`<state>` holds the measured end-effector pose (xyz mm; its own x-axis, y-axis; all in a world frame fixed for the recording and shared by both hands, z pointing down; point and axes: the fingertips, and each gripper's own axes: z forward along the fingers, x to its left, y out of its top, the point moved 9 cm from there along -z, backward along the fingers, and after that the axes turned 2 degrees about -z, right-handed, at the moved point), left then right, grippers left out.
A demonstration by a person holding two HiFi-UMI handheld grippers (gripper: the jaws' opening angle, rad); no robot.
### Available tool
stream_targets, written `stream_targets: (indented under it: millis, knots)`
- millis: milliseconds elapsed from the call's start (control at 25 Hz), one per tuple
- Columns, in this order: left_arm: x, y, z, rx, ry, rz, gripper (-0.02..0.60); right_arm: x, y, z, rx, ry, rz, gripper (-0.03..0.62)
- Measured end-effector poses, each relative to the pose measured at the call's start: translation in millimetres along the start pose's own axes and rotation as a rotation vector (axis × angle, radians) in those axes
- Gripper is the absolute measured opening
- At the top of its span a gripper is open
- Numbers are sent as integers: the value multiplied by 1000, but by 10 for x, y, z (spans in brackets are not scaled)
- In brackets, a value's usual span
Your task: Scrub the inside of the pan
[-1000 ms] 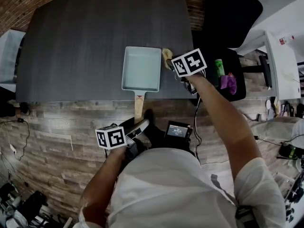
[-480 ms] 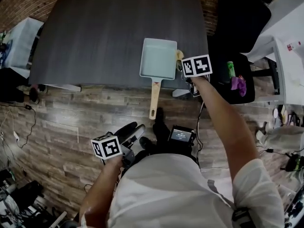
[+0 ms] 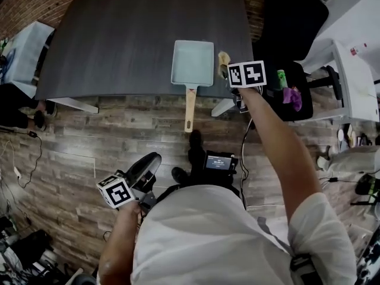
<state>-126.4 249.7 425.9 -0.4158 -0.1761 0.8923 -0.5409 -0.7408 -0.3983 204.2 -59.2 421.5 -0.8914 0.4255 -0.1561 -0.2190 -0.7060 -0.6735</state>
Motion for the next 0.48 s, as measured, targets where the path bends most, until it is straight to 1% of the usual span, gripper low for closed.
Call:
stream_targets:
  millis: [40, 160, 360, 480]
  knots:
    - [-24, -3, -48, -17, -14, 3, 90, 28, -18, -120, -22, 3, -3, 46]
    - [-134, -22, -154, -48, -58, 25, 54, 135, -108, -482, -76, 30, -4, 46]
    - [-380, -64, -285, -49, -135, 104, 51, 368, -393, -1053, -130, 84, -1, 47]
    - [-544, -62, -331, -56, -168, 144, 51, 514, -549, -1363, -157, 113, -8, 46]
